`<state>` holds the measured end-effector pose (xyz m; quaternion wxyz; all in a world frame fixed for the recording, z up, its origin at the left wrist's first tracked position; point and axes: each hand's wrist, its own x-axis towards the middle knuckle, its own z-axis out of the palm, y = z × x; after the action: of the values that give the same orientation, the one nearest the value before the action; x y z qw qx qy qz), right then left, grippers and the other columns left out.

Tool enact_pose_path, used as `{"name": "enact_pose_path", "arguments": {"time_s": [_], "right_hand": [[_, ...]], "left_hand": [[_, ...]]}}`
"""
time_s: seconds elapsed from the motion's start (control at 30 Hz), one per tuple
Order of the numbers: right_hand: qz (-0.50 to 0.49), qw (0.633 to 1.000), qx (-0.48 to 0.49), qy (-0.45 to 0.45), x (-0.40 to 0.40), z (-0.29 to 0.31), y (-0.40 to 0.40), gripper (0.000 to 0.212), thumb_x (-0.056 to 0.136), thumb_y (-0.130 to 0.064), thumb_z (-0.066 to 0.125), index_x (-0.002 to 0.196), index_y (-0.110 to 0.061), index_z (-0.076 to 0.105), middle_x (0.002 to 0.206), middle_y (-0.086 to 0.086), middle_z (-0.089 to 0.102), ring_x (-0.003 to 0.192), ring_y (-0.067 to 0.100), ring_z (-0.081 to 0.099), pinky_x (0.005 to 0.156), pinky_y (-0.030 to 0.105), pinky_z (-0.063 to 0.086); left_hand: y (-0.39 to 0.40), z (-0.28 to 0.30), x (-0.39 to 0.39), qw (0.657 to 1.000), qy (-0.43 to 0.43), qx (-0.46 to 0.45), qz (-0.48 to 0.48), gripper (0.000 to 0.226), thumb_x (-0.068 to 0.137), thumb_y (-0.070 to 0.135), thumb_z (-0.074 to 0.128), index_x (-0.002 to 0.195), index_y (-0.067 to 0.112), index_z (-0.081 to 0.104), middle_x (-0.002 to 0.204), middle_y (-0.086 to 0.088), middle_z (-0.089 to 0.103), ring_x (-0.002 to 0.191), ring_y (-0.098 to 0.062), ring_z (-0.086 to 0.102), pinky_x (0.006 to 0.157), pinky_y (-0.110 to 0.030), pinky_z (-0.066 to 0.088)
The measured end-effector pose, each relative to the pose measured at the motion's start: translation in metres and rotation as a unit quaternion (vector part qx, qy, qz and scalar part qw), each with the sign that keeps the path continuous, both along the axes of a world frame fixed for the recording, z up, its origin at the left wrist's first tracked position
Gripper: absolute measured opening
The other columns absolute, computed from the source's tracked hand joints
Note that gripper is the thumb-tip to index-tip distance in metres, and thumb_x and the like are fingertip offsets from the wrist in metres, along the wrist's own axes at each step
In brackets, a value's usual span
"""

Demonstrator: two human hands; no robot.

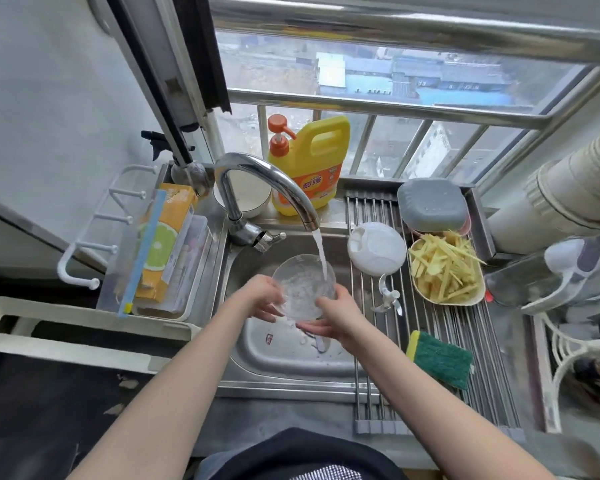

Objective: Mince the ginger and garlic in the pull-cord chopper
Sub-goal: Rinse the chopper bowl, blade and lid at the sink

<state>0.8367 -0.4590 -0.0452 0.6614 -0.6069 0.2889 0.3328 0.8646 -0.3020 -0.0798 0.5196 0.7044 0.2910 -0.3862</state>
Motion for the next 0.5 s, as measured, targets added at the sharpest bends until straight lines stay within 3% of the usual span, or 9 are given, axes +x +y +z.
{"name": "enact_pose_path", "arguments": {"time_s": [0.1, 0.2, 0.3, 0.37, 0.5], "right_hand": [[-0.032, 0.999, -0.005, -0.041, 0.007, 0.001, 0.0, 0.053, 0.09, 0.007, 0.035, 0.135, -0.02, 0.037, 0.13, 0.015, 0.047, 0.075, 0.041, 0.069, 0.05, 0.03, 0.059], [-0.099, 0.994, 0.051, -0.019, 0.01, 0.0, -0.003, 0.047, 0.091, 0.013, 0.026, 0.121, -0.019, 0.044, 0.121, 0.02, 0.054, 0.084, 0.043, 0.068, 0.054, 0.031, 0.06], [-0.063, 0.996, 0.055, -0.001, 0.003, -0.002, 0.005, 0.045, 0.09, 0.014, 0.027, 0.122, -0.013, 0.043, 0.122, 0.027, 0.054, 0.078, 0.042, 0.069, 0.05, 0.031, 0.058], [-0.043, 0.997, 0.061, 0.012, 0.005, 0.0, 0.012, 0.051, 0.087, 0.017, 0.027, 0.128, -0.01, 0.039, 0.126, 0.03, 0.05, 0.066, 0.04, 0.069, 0.044, 0.03, 0.056], [-0.065, 0.996, 0.062, 0.008, 0.013, 0.001, 0.01, 0.062, 0.087, 0.017, 0.029, 0.137, -0.017, 0.038, 0.133, 0.021, 0.045, 0.079, 0.046, 0.067, 0.044, 0.026, 0.054]], "left_hand": [[0.001, 0.002, 0.005, 0.997, -0.038, -0.015, 0.067, 0.025, 0.088, -0.005, 0.056, 0.111, 0.003, 0.056, 0.091, -0.015, 0.06, 0.062, -0.023, 0.063, 0.043, -0.03, 0.055], [-0.005, 0.012, 0.013, 0.992, -0.085, -0.052, 0.076, 0.035, 0.079, -0.006, 0.066, 0.108, 0.01, 0.054, 0.107, -0.016, 0.061, 0.076, -0.024, 0.062, 0.05, -0.029, 0.058], [-0.004, 0.014, 0.011, 0.998, -0.047, -0.041, 0.026, 0.048, 0.081, -0.01, 0.059, 0.121, 0.014, 0.048, 0.114, -0.018, 0.054, 0.079, -0.024, 0.059, 0.048, -0.03, 0.058], [0.004, 0.005, 0.006, 0.997, -0.028, -0.041, 0.058, 0.051, 0.084, -0.015, 0.048, 0.128, 0.012, 0.048, 0.124, -0.019, 0.05, 0.09, -0.03, 0.06, 0.046, -0.033, 0.057], [0.006, 0.004, 0.006, 0.987, -0.002, -0.099, 0.129, 0.037, 0.091, -0.006, 0.045, 0.125, 0.008, 0.053, 0.112, -0.015, 0.062, 0.085, -0.031, 0.066, 0.067, -0.042, 0.06]]}}
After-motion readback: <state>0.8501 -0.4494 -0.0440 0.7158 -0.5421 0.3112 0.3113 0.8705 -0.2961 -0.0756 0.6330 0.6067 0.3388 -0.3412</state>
